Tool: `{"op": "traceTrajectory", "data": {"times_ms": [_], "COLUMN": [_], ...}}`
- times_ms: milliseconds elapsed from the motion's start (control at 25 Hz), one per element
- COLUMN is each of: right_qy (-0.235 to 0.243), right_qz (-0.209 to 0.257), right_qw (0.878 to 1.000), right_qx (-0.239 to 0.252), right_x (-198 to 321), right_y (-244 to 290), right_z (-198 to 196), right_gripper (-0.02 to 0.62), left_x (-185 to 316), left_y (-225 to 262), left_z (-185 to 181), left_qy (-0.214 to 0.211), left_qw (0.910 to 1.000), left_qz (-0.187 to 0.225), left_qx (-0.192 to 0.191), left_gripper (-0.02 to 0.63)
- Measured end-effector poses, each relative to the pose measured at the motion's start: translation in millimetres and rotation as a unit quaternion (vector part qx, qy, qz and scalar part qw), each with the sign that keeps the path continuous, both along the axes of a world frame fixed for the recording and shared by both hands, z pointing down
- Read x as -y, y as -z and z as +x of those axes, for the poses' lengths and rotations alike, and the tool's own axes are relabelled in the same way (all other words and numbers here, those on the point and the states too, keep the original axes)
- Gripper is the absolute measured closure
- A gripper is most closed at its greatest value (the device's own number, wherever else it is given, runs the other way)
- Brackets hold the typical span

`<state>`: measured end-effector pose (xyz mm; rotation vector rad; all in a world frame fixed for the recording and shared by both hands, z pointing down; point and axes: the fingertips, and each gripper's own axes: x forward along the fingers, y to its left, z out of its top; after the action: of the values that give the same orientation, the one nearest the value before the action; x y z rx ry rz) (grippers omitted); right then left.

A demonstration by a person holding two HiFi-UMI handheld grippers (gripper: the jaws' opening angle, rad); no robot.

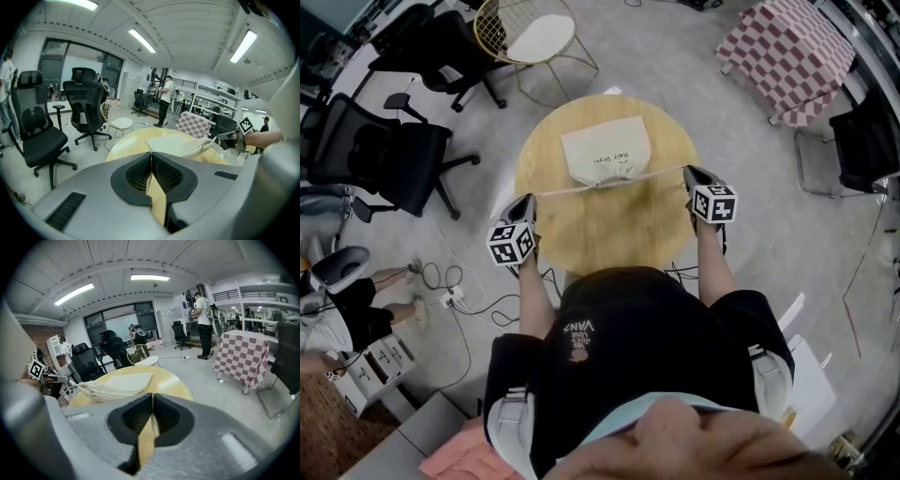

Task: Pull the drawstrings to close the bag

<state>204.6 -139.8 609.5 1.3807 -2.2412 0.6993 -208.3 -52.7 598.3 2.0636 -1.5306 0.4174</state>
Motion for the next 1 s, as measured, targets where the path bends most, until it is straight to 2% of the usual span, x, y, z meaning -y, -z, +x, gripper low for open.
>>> {"op": "traceTrajectory", "data": {"times_ms": [560,1000], "right_qy": [-0.013,-0.013], "right_qz": [-0.015,-0.023], "right_qw": [1.0,1.0], "right_qx": [-0.003,0.004], "right_x": [-15,-29], "right_y": [-30,-42], "right_z": [-6,-16], "right_gripper": [0.581,0.577], "left_x": [-9,-17], "left_y": [-29,-40], "left_z": [5,7], "left_qy": [-0.004,-0.002], "left_qw": [0.9998,0.9995], "left_qz": [-0.017,-0.031], "left_qx": [-0.004,0.008], "left_gripper": [0.591,0.591]}}
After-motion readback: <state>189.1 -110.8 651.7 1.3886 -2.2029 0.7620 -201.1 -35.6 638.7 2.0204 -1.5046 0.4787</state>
